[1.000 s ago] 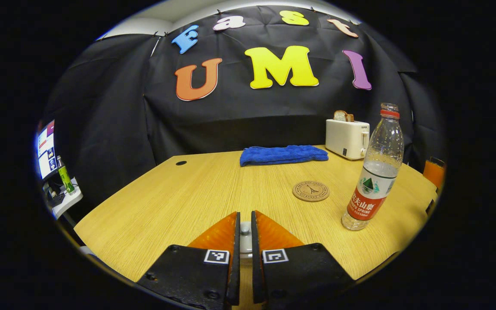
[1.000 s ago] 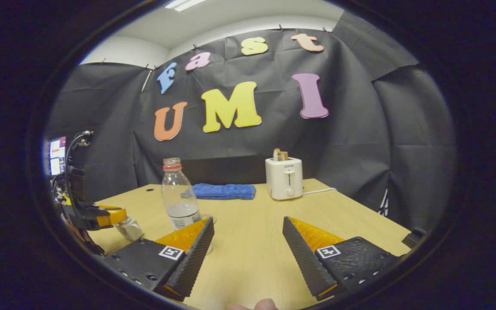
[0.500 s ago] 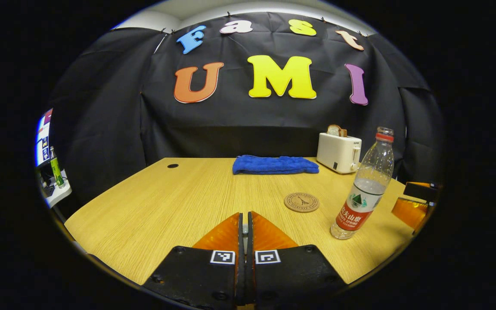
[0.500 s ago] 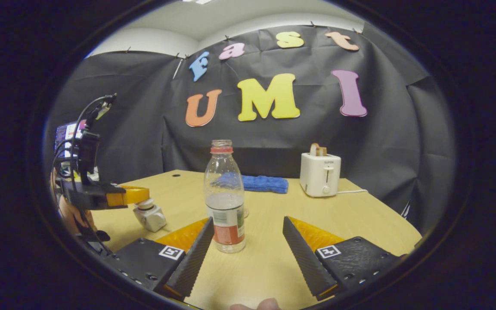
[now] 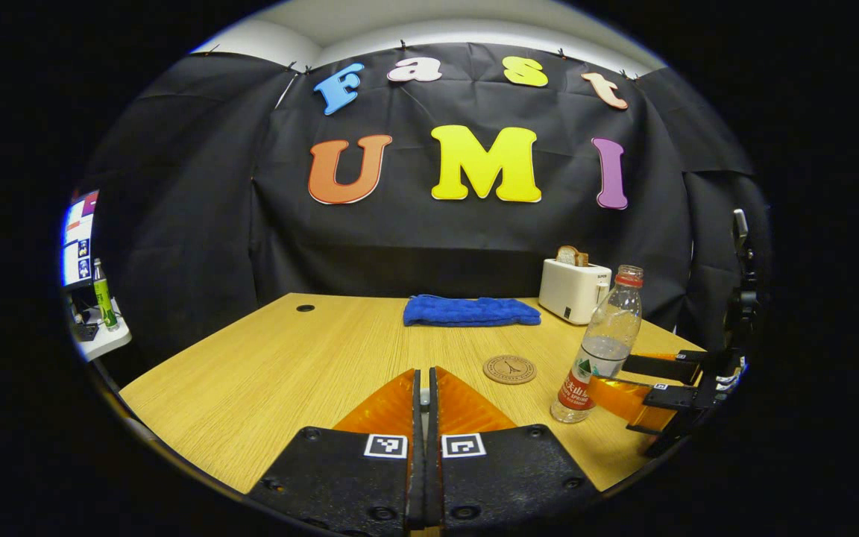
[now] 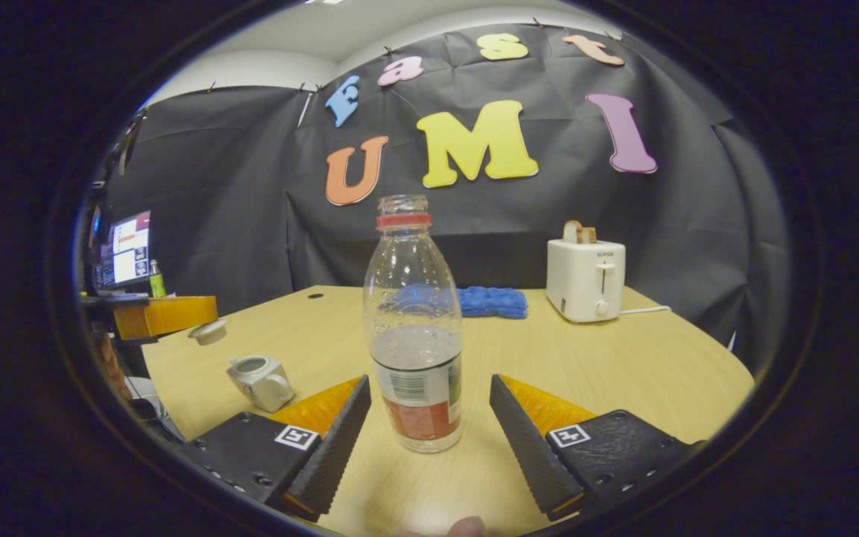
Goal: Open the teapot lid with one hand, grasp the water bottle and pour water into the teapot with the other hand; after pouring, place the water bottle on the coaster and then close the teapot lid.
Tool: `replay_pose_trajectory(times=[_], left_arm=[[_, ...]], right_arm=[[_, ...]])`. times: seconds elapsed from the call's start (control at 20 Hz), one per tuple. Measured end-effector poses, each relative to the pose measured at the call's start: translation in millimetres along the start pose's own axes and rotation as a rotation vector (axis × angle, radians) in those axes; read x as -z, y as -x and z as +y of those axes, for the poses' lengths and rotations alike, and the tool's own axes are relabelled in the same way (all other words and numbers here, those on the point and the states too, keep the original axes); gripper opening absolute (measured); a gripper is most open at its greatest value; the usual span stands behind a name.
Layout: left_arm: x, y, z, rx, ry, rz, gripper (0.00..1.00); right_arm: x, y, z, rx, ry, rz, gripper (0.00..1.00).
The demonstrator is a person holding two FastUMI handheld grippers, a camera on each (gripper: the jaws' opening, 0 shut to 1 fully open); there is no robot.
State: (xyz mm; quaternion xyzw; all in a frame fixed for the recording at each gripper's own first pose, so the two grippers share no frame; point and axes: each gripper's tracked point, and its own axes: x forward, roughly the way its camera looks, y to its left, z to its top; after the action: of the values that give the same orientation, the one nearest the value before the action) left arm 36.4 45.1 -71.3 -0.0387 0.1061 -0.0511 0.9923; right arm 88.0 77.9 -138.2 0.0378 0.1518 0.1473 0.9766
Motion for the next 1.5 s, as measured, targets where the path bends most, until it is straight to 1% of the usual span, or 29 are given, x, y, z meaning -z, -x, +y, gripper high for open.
replay_pose_trajectory(times=[0.1, 0.15, 0.3, 0.4, 0.5, 0.55, 0.6, 0.65, 0.75, 0.95, 1.15, 1.3, 1.5], left_arm=[[-6, 9, 4, -0.02, 0.011, -0.022, 0.03], [-10, 13, 8, -0.035, 0.006, -0.038, 0.03], [-13, 18, 12, -0.037, 0.021, -0.055, 0.03], [-15, 20, 18, -0.044, 0.033, -0.062, 0.03], [-15, 21, 26, -0.051, 0.042, -0.07, 0.03], [-16, 21, 30, -0.06, 0.042, -0.076, 0.03], [-14, 22, 36, -0.073, 0.044, -0.077, 0.03], [-13, 22, 42, -0.08, 0.05, -0.078, 0.03], [-11, 25, 50, -0.088, 0.067, -0.078, 0.03], [-11, 28, 64, -0.092, 0.074, -0.082, 0.03], [-12, 34, 81, -0.118, 0.069, -0.084, 0.03], [-17, 37, 86, -0.11, 0.085, -0.096, 0.03], [-14, 40, 90, -0.111, 0.057, -0.08, 0.03]], right_arm=[[-2, -7, 5, 0.002, 0.008, 0.0, 0.96], [-3, -10, 7, 0.003, 0.009, 0.002, 0.93], [-3, -14, 6, 0.019, 0.006, 0.009, 0.76], [-3, -14, 8, 0.016, 0.011, 0.016, 0.75], [-5, -14, 15, -0.006, 0.065, 0.021, 0.73], [-11, -13, 21, -0.012, 0.104, 0.012, 0.71], [-15, -12, 26, -0.012, 0.15, 0.008, 0.71], [-16, -11, 30, -0.013, 0.205, 0.009, 0.67], [-25, -10, 38, -0.005, 0.333, -0.005, 0.67], [-40, -15, 44, 0.046, 0.674, -0.04, 0.67], [-46, -25, 42, 0.111, 0.976, -0.054, 0.67], [-48, -35, 40, 0.147, 1.154, -0.061, 0.68], [-39, -46, 36, 0.186, 1.364, -0.046, 0.68]])
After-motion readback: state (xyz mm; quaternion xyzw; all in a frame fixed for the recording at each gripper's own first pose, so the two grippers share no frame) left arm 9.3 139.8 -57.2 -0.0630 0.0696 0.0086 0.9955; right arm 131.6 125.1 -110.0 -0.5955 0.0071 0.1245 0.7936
